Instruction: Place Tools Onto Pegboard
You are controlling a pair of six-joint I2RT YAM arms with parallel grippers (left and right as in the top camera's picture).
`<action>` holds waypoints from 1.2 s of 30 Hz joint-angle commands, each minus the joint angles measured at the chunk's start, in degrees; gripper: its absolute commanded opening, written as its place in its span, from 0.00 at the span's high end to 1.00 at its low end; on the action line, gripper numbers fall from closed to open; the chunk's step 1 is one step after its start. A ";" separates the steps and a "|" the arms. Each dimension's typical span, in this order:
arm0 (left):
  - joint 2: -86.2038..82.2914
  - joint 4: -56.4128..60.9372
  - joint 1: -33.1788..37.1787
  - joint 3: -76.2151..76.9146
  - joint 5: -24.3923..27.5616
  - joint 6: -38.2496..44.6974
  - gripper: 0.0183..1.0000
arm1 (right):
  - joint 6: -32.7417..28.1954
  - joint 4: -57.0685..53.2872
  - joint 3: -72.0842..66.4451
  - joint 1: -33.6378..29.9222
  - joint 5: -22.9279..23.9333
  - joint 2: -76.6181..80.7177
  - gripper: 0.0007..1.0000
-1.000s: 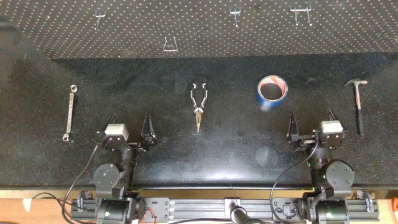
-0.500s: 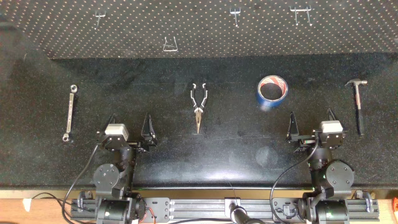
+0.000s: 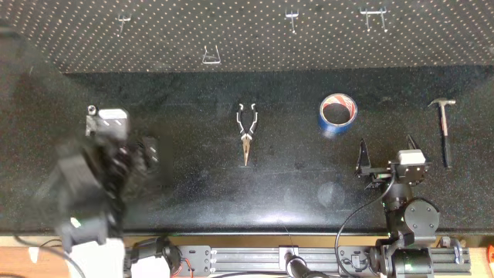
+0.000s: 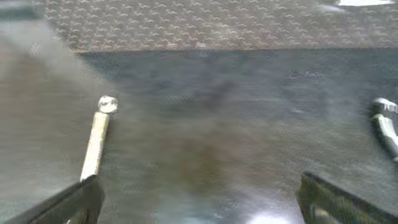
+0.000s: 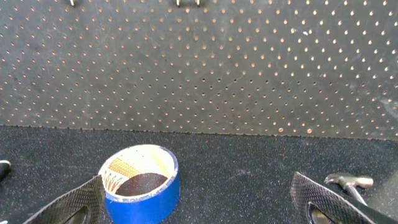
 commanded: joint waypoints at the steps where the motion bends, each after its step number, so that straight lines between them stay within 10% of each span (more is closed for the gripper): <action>1: 23.96 -22.67 11.82 25.00 -7.69 17.75 0.00 | -0.59 -0.35 -0.17 -0.13 0.70 -0.24 0.02; 11: 52.85 -23.28 24.79 29.51 -8.98 25.53 0.01 | -0.59 -0.35 -0.17 -0.13 0.70 -0.24 0.02; 18: 70.29 -21.29 24.83 42.97 6.12 23.10 0.01 | -0.59 -0.35 -0.17 -0.13 0.70 -0.24 0.02; 36: 77.02 -17.68 22.36 43.01 -2.19 28.35 0.00 | -0.59 -0.35 -0.17 -0.13 0.70 -0.24 0.02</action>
